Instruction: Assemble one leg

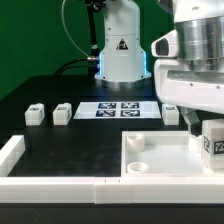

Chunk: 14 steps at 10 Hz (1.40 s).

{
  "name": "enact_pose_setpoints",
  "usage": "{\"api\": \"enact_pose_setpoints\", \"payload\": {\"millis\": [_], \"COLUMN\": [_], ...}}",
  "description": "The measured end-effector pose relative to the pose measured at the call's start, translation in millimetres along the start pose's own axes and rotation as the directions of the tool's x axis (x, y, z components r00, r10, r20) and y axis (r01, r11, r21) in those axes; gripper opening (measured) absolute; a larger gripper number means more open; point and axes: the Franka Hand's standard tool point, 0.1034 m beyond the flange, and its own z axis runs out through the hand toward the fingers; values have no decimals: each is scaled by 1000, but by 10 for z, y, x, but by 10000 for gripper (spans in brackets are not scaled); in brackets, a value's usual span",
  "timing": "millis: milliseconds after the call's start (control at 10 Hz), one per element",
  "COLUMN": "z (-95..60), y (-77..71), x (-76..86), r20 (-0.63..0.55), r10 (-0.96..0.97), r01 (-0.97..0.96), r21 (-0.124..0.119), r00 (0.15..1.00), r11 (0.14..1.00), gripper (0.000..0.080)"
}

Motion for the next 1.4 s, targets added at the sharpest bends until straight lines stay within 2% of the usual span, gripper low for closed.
{"api": "enact_pose_setpoints", "payload": {"millis": [200, 300, 400, 500, 600, 700, 800, 900, 1000, 1100, 1200, 1300, 1400], "z": [4, 1, -19, -37, -29, -26, -27, -26, -24, -23, -17, -6, 3], "y": [27, 31, 25, 35, 39, 36, 38, 32, 32, 27, 19, 11, 10], "x": [31, 38, 63, 101, 100, 91, 94, 86, 84, 86, 85, 95, 121], "r20": [-2, -6, -3, 7, 6, 5, 5, 2, -1, -7, -7, -4, 4], "r10": [-176, -372, -596, -676, -702, -670, -670, -600, -518, -364, -207, 28, 251], "r01": [176, 371, 596, 676, 702, 669, 669, 600, 518, 363, 207, -28, -250], "r21": [-3, -18, -46, -46, -44, -42, -42, -39, -38, -34, -44, -65, -71], "r00": [984, 928, 803, 737, 712, 742, 743, 800, 855, 932, 978, 1000, 968], "r11": [984, 928, 802, 736, 711, 742, 742, 799, 855, 931, 977, 998, 966], "gripper": [643, 649, 649, 649, 649, 564, 368, 368, 291, 291, 291, 291, 291]}}
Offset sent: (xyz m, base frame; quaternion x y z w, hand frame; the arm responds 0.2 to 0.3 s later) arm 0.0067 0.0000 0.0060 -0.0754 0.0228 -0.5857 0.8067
